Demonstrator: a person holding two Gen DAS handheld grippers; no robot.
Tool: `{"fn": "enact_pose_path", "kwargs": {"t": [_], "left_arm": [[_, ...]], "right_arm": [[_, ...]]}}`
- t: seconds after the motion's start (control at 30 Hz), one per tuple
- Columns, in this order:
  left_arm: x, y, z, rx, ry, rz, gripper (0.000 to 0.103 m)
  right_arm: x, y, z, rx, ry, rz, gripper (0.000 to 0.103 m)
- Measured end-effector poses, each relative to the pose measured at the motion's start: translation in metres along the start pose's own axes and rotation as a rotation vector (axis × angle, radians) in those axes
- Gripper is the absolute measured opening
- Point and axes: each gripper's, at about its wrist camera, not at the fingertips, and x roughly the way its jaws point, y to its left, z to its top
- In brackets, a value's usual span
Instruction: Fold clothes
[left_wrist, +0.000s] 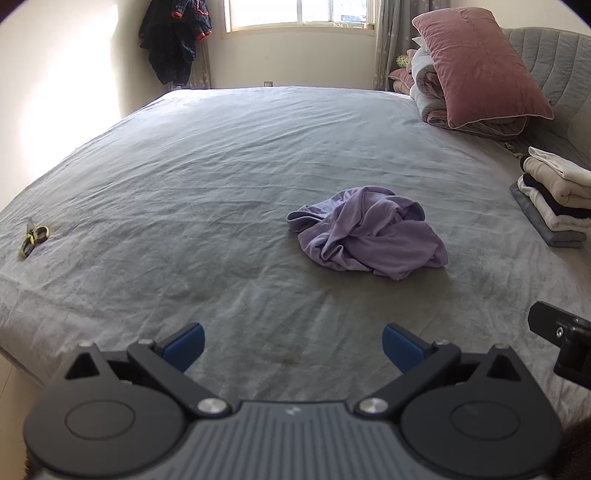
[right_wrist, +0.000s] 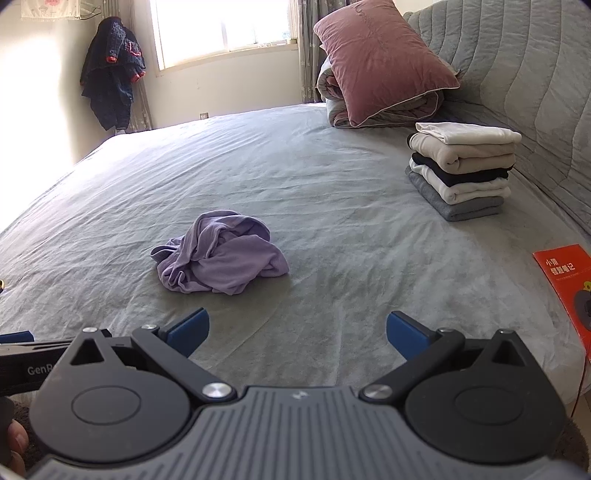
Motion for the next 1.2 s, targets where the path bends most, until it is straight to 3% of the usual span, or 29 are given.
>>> {"fn": "enact_pose_path", "kwargs": {"t": [0.83, 1.2], "left_arm": [[-0.001, 0.015, -0.002, -0.037, 0.025, 0.004, 0.103], [-0.003, 0.004, -0.003, -0.01, 0.021, -0.007, 0.103]], "right_arm": [[-0.005, 0.014, -0.001, -0.045, 0.005, -0.007, 0.103], [-0.007, 0.008, -0.001, -0.018, -0.003, -0.009, 0.103]]}}
